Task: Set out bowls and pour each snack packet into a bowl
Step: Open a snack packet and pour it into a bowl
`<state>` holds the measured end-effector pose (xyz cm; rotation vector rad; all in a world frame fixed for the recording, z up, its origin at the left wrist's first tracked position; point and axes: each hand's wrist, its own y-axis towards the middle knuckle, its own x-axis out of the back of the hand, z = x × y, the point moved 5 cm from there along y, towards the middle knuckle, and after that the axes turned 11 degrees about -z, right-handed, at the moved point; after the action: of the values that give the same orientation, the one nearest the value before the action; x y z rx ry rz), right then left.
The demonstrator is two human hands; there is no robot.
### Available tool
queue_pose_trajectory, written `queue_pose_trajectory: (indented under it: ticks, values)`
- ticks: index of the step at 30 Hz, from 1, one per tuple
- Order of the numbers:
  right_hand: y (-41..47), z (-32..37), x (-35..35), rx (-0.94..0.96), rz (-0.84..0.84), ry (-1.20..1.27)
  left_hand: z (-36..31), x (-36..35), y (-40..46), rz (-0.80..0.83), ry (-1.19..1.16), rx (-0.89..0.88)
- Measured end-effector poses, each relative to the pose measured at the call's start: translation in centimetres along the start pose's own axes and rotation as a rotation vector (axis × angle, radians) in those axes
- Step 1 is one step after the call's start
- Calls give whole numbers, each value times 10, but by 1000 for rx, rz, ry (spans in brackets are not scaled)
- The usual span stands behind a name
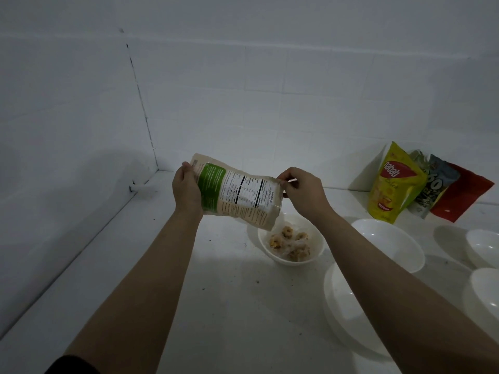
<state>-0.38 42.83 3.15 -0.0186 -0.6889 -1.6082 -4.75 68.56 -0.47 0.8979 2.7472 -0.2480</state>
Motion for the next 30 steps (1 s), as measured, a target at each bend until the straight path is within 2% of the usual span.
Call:
queue_pose_trajectory:
  ticks: [10, 19, 30]
  values:
    - [2, -2, 2, 0, -41, 27, 2, 0, 0, 11, 9, 20]
    - [2, -2, -3, 5, 31, 24, 4, 8, 4, -8, 8, 15]
    - [3, -3, -3, -12, 7, 56, 5, 10, 3, 2, -3, 13]
